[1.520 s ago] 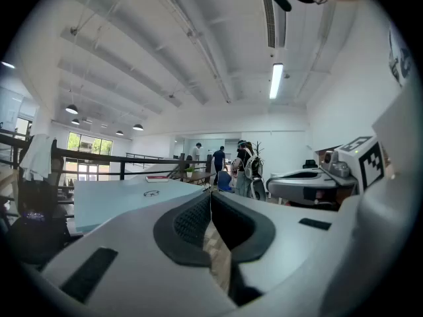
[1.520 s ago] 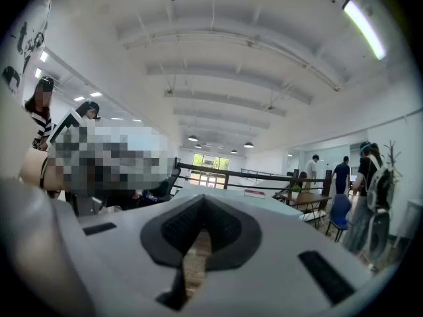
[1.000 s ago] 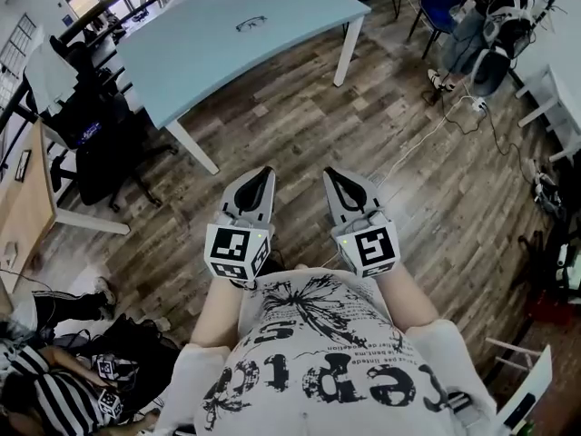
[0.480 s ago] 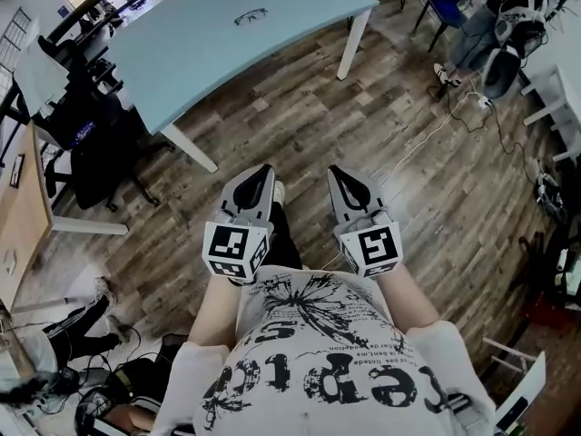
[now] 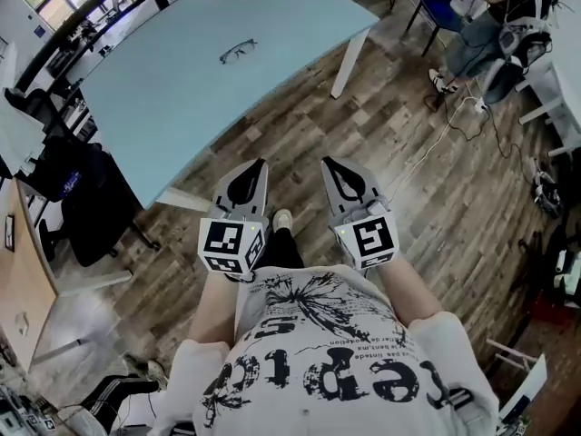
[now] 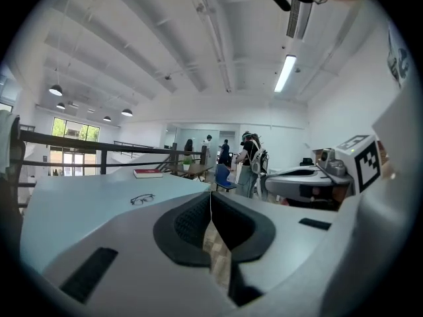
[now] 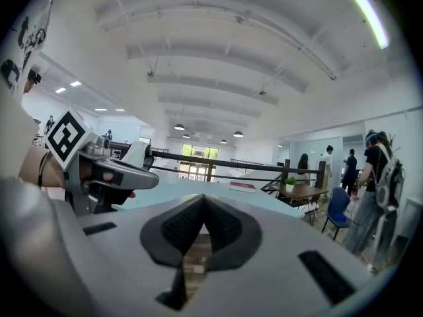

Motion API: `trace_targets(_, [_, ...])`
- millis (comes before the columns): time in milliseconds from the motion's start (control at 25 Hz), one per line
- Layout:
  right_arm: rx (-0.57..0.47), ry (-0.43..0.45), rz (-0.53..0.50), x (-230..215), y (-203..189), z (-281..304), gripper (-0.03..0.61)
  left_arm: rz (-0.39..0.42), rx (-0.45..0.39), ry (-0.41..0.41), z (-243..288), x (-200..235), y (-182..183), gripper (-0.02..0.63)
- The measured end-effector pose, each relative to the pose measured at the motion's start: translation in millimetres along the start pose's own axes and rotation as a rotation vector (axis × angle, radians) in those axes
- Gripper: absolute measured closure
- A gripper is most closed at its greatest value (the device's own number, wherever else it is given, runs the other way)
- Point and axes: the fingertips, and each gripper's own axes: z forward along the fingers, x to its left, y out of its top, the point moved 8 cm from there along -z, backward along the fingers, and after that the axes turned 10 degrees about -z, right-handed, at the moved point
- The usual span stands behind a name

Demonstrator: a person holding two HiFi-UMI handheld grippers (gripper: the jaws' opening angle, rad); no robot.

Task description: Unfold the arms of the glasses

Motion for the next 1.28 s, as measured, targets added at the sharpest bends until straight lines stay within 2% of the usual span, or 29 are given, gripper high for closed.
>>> trace_targets(320, [0.022, 0.015, 0.001, -54, 23, 169, 0.569, -0.003, -0.013, 0.023, 104, 127, 74, 0.594])
trace_targets(640, [0.022, 0.088, -0.001, -97, 14, 278, 0.568, -0.034, 0.0, 0.103, 165, 191, 87, 0.595])
trace_targets(920, [-0.019, 0.231, -0.017, -154, -4, 386, 0.569, -0.06, -0.017, 0.259, 238, 237, 98, 0.594])
trace_targets(1120, [-0.03, 0.378, 0.002, -212, -15, 467, 0.569, -0.085, -0.049, 0.361, 311, 256, 116, 0.594])
trace_targets(1280, [-0.006, 0.528, -0.012, -248, -27, 526, 0.569, -0.122, -0.058, 0.492, 359, 270, 121, 0.594])
